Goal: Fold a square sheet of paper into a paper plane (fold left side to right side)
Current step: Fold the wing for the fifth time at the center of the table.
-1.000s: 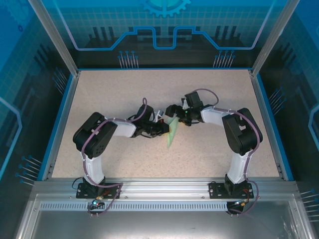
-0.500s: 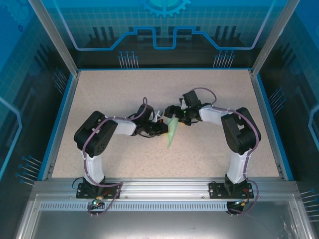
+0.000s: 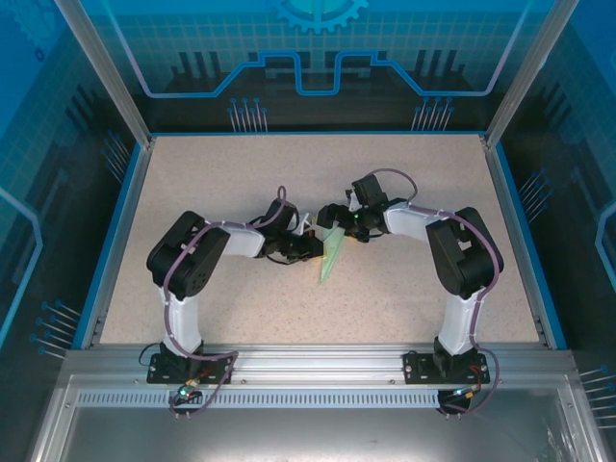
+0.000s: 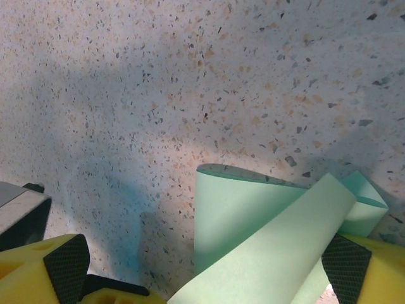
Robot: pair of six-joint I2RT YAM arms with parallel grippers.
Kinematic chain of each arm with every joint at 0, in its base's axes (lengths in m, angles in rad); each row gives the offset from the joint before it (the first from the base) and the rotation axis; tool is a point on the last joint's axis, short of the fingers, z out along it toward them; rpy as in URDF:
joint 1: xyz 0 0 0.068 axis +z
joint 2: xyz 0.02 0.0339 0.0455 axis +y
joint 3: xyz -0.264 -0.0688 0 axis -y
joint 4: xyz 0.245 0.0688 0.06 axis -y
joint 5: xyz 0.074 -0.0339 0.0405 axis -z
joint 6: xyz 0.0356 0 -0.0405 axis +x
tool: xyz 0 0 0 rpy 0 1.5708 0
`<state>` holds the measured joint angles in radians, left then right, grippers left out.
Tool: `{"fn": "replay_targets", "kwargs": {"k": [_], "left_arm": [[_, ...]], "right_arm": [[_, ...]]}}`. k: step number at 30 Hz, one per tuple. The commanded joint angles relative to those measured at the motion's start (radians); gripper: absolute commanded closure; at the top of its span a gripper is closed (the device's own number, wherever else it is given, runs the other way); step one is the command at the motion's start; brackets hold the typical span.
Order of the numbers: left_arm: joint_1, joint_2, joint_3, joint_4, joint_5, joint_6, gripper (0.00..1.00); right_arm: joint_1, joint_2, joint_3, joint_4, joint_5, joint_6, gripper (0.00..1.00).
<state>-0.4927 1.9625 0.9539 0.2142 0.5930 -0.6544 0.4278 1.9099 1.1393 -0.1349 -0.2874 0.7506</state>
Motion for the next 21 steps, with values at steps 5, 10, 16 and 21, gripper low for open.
{"fn": "replay_targets", "kwargs": {"k": [5, 10, 16, 21], "left_arm": [[0.012, 0.035, 0.025, -0.018, 0.016, 0.024, 0.97], [0.011, 0.045, 0.023, -0.021, 0.016, 0.021, 0.97], [0.012, 0.053, 0.029, -0.037, 0.016, 0.022, 0.98], [0.011, 0.058, 0.032, -0.043, 0.016, 0.022, 0.97]], "right_arm": [[0.029, 0.04, -0.005, -0.063, 0.008, -0.014, 0.01], [0.025, 0.002, -0.013, -0.041, 0.014, -0.02, 0.01], [0.013, -0.083, -0.016, -0.044, 0.056, -0.037, 0.01], [-0.001, -0.176, -0.056, -0.056, 0.104, -0.032, 0.01]]}}
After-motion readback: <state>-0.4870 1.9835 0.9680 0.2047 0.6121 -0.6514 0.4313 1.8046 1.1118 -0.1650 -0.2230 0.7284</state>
